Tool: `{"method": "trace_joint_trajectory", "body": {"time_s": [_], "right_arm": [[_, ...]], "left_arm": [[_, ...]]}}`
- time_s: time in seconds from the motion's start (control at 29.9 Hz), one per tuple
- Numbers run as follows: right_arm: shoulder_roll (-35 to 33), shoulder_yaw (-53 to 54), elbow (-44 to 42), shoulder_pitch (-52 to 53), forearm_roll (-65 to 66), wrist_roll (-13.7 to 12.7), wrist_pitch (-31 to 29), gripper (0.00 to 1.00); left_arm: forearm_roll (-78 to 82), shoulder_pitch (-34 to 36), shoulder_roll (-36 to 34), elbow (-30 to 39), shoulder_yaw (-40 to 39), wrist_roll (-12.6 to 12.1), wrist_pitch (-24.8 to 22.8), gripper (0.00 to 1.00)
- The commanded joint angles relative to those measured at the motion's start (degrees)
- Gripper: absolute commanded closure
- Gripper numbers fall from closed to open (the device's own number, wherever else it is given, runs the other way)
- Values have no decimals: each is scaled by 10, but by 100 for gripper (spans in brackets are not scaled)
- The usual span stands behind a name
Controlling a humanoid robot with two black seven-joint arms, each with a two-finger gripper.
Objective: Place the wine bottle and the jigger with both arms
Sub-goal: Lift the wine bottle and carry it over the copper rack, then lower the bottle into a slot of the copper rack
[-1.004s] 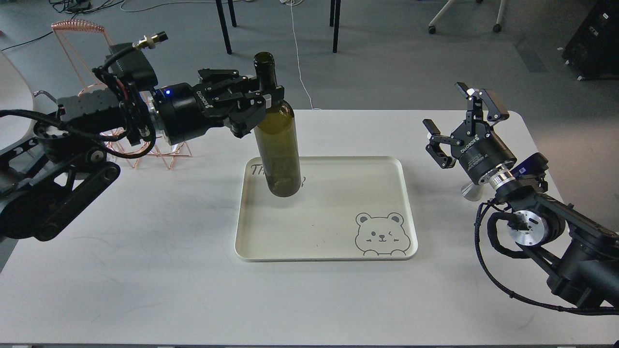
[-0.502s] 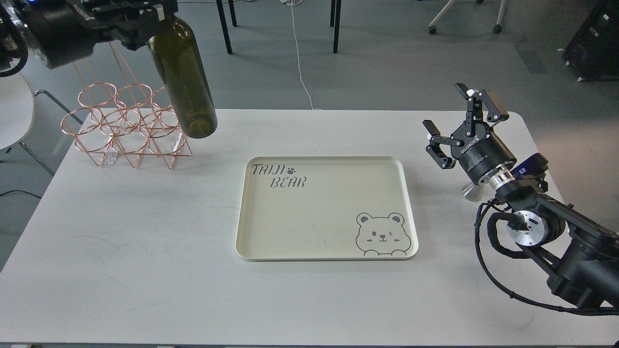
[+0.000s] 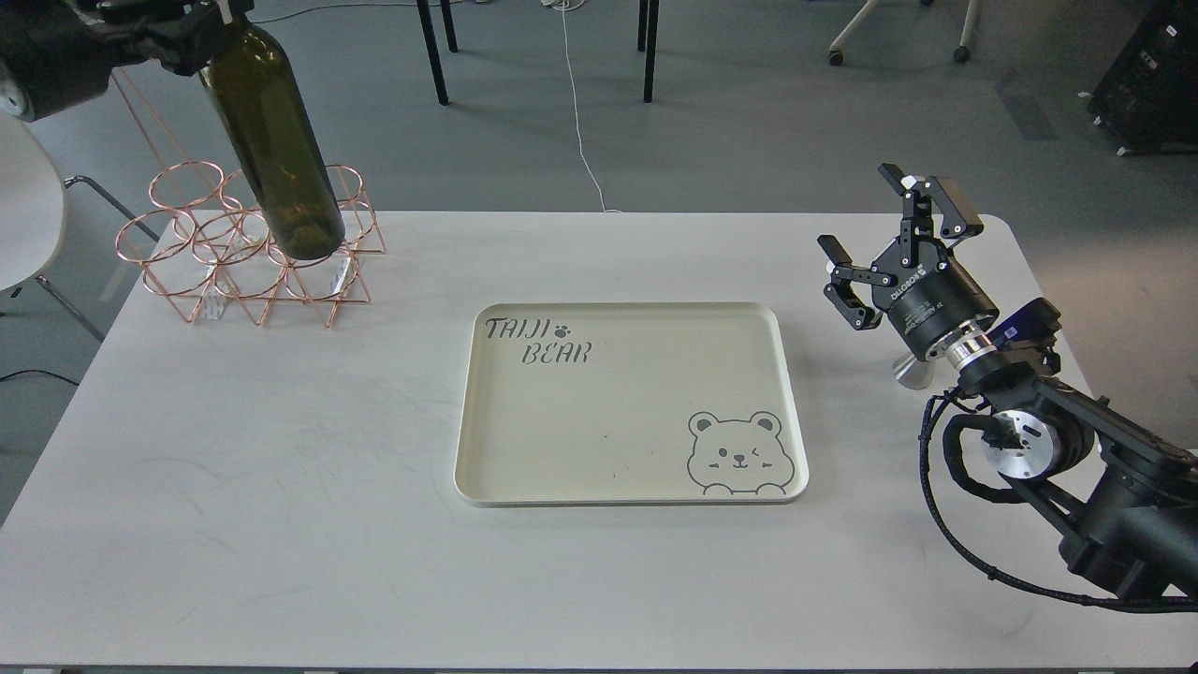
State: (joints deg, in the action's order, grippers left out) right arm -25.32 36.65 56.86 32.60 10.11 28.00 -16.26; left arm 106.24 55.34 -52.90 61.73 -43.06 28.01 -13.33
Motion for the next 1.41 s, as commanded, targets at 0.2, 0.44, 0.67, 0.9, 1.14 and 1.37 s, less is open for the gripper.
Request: {"method": "trace_joint_trajectory", "body": {"time_s": [0.2, 0.44, 0.67, 0.9, 1.14, 1.37], "right_arm": [[0, 1, 1, -3, 0, 0, 0, 1], [0, 2, 1, -3, 0, 0, 0, 1], [0, 3, 2, -3, 0, 0, 0, 1], [0, 4, 3, -5, 0, 0, 0, 1], [0, 4, 3, -6, 0, 0, 0, 1], [0, 4, 3, -6, 0, 0, 0, 1]], "left_arm": [[1, 2, 11, -28, 6, 0, 11, 93], [1, 3, 28, -48, 6, 0, 11, 92], [2, 2, 37, -64, 6, 0, 13, 92], [2, 4, 36, -85, 29, 0, 30, 92], [1, 5, 37, -95, 41, 0, 46, 92], [-2, 3, 43, -96, 45, 0, 46, 91]]}}
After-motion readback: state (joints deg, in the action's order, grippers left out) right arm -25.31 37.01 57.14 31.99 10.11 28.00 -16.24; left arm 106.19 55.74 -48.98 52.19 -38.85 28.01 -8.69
